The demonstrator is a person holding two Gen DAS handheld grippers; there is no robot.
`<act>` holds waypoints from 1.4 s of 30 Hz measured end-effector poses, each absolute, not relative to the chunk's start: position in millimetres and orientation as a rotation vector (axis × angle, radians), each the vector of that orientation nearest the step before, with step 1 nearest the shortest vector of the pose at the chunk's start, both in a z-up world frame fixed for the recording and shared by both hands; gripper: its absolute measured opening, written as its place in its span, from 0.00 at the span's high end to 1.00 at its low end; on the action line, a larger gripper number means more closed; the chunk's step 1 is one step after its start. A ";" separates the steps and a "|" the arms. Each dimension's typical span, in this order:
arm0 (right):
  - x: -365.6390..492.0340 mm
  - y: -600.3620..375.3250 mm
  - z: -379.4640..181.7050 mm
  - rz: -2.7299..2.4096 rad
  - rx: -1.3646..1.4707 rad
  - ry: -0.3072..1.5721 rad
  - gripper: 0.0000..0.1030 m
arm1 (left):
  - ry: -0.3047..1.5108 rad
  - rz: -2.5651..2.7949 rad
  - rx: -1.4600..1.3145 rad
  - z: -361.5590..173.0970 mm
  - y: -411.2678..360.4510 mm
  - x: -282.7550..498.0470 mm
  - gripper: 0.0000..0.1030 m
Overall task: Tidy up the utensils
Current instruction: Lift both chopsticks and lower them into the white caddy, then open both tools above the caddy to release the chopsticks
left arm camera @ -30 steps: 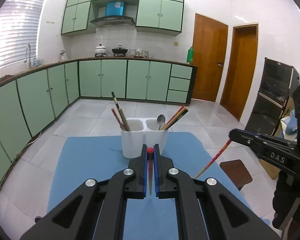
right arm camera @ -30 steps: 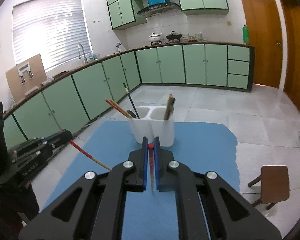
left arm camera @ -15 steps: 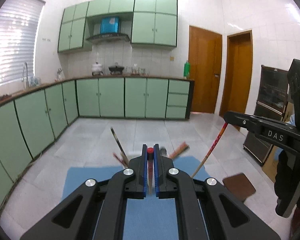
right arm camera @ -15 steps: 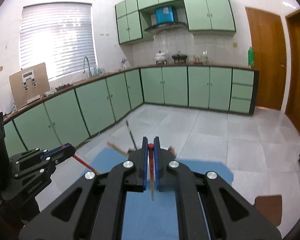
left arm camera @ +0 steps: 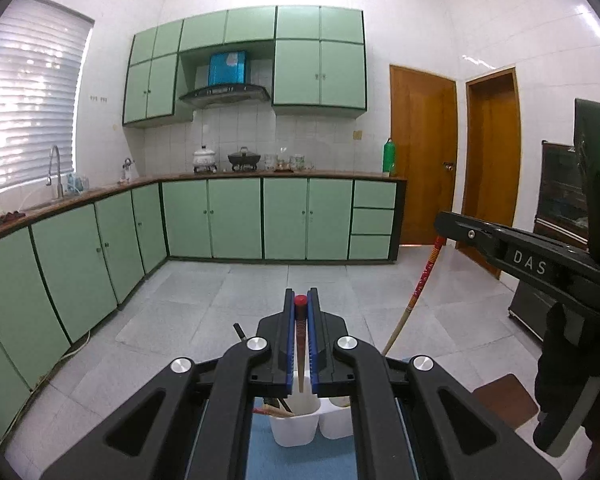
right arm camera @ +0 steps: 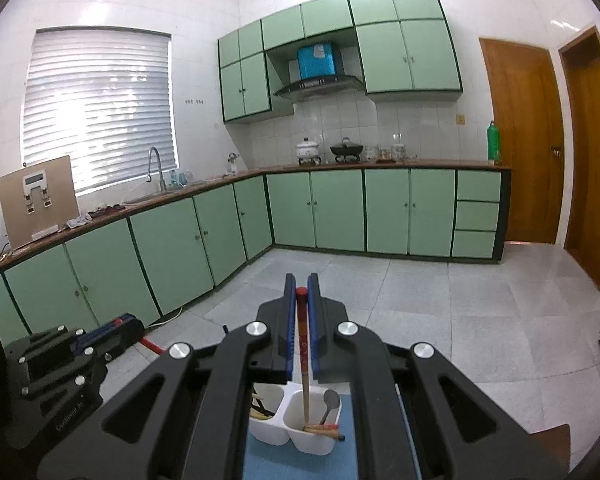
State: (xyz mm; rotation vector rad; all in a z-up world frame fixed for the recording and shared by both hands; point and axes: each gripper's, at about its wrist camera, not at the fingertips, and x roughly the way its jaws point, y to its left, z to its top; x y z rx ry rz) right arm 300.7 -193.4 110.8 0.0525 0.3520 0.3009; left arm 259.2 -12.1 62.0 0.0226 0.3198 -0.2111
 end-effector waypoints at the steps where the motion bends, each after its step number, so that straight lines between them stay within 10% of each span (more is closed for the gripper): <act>1: 307.8 -192.2 104.7 0.296 0.048 0.365 0.95 | 0.328 -0.211 0.021 58.5 -12.0 265.0 0.95; 15: 342.4 -172.2 35.9 0.312 0.014 0.527 0.94 | 0.495 -0.218 0.004 -4.8 -8.3 324.0 0.94; 19: 337.7 -174.7 24.5 0.292 0.000 0.554 0.73 | 0.532 -0.208 0.002 -16.1 -4.6 328.7 0.92; 29: 259.0 -219.5 54.1 0.167 0.017 0.422 0.17 | 0.392 -0.186 -0.038 22.0 20.6 240.4 0.36; 42: 127.3 -242.1 11.2 0.160 0.058 0.471 0.05 | 0.423 -0.139 -0.030 1.4 23.7 128.5 0.12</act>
